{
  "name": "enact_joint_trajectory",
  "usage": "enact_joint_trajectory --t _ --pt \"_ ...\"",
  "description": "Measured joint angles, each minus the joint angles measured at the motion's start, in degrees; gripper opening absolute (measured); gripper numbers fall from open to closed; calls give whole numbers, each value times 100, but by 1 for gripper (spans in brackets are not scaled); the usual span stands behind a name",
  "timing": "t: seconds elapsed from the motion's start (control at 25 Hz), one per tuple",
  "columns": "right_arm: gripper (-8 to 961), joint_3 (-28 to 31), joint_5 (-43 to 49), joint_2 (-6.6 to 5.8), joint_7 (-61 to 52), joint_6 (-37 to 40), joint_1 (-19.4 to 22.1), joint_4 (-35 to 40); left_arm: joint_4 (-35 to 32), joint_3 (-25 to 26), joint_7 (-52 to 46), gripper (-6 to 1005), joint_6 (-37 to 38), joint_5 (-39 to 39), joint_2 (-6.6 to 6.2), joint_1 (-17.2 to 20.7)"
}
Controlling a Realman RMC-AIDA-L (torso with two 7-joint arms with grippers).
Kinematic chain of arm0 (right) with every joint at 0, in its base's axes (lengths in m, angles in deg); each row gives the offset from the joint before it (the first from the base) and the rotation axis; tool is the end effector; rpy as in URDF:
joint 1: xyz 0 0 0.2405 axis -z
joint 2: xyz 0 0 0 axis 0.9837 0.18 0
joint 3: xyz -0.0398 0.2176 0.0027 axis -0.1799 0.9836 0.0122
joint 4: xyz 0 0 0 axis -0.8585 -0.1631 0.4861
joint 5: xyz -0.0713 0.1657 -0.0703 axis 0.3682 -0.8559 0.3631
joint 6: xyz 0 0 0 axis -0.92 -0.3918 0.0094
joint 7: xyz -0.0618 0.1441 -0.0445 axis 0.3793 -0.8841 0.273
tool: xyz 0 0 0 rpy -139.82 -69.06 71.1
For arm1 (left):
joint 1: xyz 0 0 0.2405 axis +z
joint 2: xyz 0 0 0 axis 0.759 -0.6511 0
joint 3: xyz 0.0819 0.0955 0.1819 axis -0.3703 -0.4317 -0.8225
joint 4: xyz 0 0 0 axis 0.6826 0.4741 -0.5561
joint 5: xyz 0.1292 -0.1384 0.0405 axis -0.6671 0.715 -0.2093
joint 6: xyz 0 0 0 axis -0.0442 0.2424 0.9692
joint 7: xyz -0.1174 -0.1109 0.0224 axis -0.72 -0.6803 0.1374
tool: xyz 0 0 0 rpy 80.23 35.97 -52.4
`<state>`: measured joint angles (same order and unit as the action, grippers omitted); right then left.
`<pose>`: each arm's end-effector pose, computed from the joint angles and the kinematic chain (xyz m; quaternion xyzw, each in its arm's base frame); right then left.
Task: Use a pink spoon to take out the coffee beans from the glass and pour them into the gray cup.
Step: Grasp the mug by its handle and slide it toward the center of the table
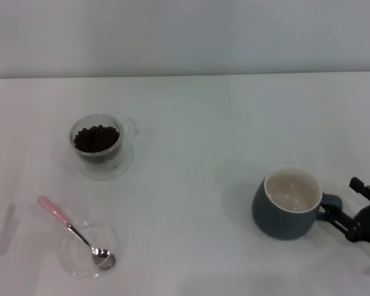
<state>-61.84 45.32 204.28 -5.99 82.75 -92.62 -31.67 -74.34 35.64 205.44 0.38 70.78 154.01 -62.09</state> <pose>0.3397 0.2186 -0.0172 -0.7915 0.2798 0.2511 0.4818 -0.3309 0.2182 0.0082 -0.6489 -0.3318 -0.3600 0.5825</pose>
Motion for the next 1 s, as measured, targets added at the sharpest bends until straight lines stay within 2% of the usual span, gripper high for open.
enact_joint_trajectory --t 0.24,0.56,1.0 --pt "808 83 16 10 1 -157 -216 39 0 0 0 887 -108 0 0 75" --pt "517 21 71 25 -254 -96 -339 -53 0 0 0 887 -210 0 0 135" --pt "275 -9 591 30 -971 -78 -465 -113 31 0 1 888 -302 -8 5 144"
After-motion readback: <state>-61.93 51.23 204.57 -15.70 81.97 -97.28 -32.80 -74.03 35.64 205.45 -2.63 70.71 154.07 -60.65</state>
